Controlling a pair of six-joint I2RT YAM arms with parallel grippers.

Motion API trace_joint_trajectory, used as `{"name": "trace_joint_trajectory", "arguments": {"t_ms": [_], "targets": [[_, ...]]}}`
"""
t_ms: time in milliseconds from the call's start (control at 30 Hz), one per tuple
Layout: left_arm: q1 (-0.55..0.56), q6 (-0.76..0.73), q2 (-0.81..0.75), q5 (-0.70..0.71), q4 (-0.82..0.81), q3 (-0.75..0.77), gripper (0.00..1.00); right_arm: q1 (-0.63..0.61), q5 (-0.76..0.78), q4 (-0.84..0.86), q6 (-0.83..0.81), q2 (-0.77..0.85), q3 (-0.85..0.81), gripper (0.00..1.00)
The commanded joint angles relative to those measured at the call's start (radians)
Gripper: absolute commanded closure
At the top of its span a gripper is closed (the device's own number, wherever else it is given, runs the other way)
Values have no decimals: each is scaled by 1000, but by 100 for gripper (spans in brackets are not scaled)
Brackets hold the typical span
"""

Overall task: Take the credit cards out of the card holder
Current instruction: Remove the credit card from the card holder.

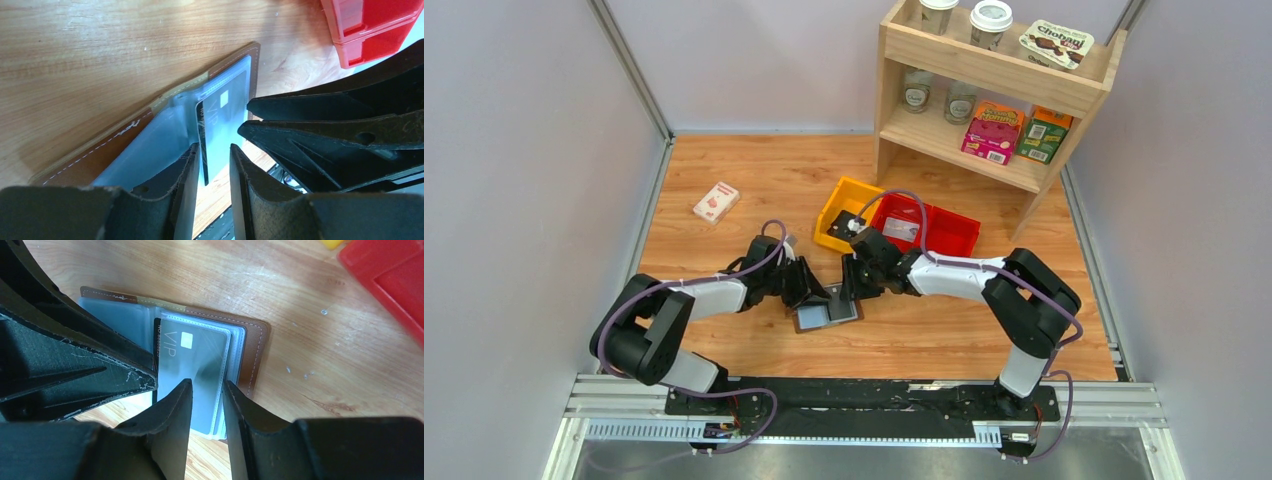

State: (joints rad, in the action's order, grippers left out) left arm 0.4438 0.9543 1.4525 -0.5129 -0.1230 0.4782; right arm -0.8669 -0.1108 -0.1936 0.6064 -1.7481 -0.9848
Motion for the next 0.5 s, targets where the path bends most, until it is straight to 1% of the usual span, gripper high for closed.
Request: {"name": "trace_joint_trajectory", "arguments": {"t_ms": [0, 100, 200, 400, 467], "targets": [[4, 18, -4, -33, -66, -9, 65, 2, -10, 29, 12, -16, 20, 65], [4, 38, -41, -41, -90, -23, 68, 2, -7, 31, 16, -18, 23, 65], [3, 50, -72, -42, -109, -33, 69, 2, -12, 40, 24, -21, 31, 65], [4, 121, -109, -73, -230, -72, 71, 2, -29, 71, 44, -30, 47, 65], [4, 136, -121, -70, -256, -84, 73, 2, -33, 82, 53, -33, 55, 64]]}}
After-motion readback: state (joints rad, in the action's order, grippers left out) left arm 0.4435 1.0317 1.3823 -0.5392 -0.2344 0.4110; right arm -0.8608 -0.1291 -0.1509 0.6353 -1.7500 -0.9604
